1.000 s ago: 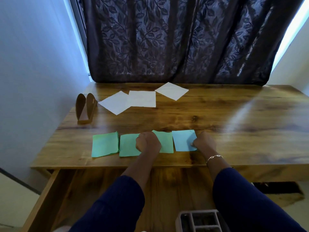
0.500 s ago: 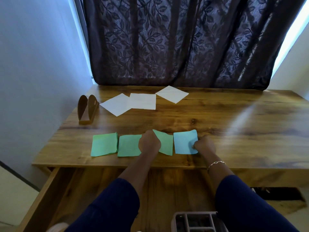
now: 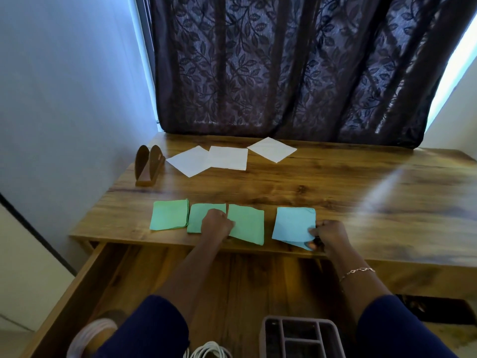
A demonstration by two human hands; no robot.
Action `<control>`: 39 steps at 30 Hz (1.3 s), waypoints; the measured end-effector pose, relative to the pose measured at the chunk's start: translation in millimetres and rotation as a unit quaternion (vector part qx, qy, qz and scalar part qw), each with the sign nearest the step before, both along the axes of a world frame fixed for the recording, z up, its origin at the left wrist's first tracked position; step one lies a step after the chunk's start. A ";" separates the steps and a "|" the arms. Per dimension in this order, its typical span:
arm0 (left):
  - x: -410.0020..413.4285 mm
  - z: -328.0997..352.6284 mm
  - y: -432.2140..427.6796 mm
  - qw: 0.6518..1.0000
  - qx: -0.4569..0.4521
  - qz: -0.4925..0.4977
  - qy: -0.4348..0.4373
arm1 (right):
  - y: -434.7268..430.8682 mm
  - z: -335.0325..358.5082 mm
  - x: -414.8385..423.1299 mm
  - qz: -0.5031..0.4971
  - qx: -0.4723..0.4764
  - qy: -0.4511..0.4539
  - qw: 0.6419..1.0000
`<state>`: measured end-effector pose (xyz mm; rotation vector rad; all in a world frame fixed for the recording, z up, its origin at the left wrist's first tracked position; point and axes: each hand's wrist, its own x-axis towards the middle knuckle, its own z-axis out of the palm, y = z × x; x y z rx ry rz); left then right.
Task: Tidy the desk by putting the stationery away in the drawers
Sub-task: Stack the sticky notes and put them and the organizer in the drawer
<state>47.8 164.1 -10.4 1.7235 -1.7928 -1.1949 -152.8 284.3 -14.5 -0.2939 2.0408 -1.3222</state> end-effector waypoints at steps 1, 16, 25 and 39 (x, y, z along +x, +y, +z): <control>2.4 0.1 2.2 1.000 0.008 0.011 0.019 | 1.1 2.0 1.0 -0.002 -0.003 -0.019 1.000; 84.1 -9.4 25.1 0.993 0.055 0.045 0.092 | 8.0 -5.2 73.2 0.142 0.006 -0.111 0.984; 174.9 -28.8 4.8 0.996 0.065 0.023 -0.055 | -23.9 -33.6 163.5 0.212 0.063 -0.102 0.970; 240.6 -80.7 -26.0 0.951 0.026 -0.036 -0.307 | -59.0 -98.9 233.2 0.263 0.200 -0.049 0.943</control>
